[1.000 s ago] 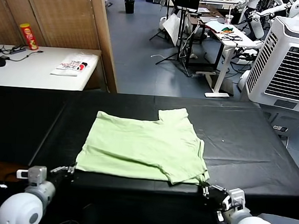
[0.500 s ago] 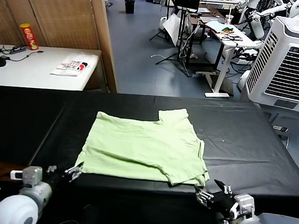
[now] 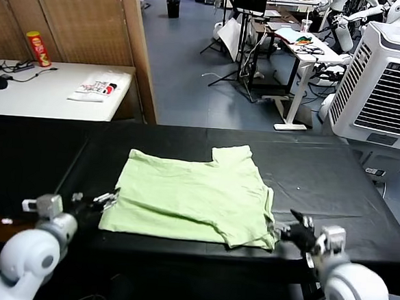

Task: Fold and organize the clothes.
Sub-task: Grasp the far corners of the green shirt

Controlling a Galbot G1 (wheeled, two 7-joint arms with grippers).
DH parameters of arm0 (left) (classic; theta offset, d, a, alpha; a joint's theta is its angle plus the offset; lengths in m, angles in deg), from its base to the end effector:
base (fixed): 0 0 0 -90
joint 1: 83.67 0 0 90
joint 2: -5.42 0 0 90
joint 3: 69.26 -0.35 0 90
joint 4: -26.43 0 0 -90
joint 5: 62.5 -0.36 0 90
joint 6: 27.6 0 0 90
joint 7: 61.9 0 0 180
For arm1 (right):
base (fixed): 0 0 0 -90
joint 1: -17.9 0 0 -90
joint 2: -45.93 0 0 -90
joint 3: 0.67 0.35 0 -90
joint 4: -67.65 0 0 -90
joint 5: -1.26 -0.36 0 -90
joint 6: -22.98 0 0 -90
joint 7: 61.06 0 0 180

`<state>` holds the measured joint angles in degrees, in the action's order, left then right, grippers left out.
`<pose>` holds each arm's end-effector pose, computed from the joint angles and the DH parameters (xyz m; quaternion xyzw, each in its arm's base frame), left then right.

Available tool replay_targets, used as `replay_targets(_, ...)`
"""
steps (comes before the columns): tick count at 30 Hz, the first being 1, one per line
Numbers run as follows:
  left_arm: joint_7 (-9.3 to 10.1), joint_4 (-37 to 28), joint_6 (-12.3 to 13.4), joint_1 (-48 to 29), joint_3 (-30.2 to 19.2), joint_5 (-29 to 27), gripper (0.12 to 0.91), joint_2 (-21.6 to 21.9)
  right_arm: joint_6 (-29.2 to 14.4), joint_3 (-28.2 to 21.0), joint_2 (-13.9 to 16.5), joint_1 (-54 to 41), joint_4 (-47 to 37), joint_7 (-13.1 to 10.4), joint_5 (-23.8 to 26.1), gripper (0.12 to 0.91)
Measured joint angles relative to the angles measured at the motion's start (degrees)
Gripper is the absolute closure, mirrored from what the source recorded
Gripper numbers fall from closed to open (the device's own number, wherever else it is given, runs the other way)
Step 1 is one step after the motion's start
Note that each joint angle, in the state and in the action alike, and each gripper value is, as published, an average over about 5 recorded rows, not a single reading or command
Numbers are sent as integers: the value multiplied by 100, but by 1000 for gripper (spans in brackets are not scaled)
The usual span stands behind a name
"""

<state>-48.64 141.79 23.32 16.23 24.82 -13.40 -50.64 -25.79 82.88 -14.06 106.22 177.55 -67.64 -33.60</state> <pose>0.2939 0.1285 -0.2031 -0.0344 -0.9685 0.0597 0.2391 0.3425 -0.0808 -0.2060 0.0929 -0.9703 0.0160 0.2227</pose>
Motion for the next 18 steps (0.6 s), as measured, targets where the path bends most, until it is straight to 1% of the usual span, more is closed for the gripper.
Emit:
replay_targets(3,72,-382,-136,-486,-193,107,232,89,-16,-296,-77,-547,-536,0,-1,227)
replay_targets(5,77,-666,-178,-810,-351,137,232,127,-37,-461,-114,-849,-869,38,-8,227)
replay_targets(9,-52,-1252,-177,-1448,-726,156,232,131,-85,-700,-182,-1341,-1453,173,-47,227)
replay_targets(12,-149,-1677,-171,-1916,-1014,134,232,82,-116,-835,-253,-1667,-1859,228,-68,227)
replay_targets(18,-185,-2513,-160,-2699,-1484,22,232,-71,-170,-1093,-414,-2306,-2712,259,-68,227)
